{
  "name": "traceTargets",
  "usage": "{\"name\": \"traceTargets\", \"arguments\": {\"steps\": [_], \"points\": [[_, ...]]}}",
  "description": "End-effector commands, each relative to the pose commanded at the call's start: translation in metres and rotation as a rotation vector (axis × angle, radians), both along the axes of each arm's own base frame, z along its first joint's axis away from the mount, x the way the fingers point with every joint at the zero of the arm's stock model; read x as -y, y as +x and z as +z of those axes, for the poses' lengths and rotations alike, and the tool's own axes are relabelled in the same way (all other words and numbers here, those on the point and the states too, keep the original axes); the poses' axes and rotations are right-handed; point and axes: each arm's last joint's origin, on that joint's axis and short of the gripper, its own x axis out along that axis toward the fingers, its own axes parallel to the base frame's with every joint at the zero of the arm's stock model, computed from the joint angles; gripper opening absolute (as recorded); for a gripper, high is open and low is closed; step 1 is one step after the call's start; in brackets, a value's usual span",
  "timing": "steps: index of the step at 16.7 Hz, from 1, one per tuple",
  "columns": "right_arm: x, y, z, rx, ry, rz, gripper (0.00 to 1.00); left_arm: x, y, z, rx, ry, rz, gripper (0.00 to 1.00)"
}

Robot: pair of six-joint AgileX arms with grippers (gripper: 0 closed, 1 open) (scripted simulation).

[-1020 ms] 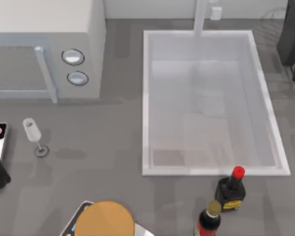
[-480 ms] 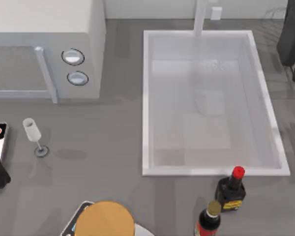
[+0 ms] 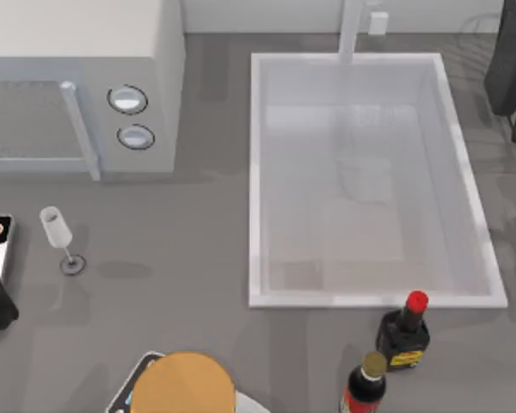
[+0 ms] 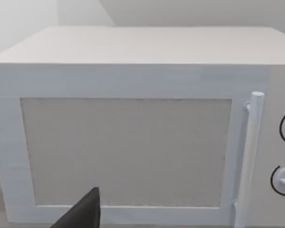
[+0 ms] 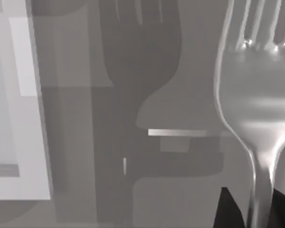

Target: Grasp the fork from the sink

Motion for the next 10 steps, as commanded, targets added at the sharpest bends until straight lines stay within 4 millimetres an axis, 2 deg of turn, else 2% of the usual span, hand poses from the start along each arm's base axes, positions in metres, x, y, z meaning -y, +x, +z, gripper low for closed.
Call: {"name": "traceTargets", "arguments": {"steps": [10], "points": [[0.0,0.0,0.0,0.0,0.0,0.0,0.98,0.0,0.0,0.0,0.0,0.0,0.0,1.0]]}}
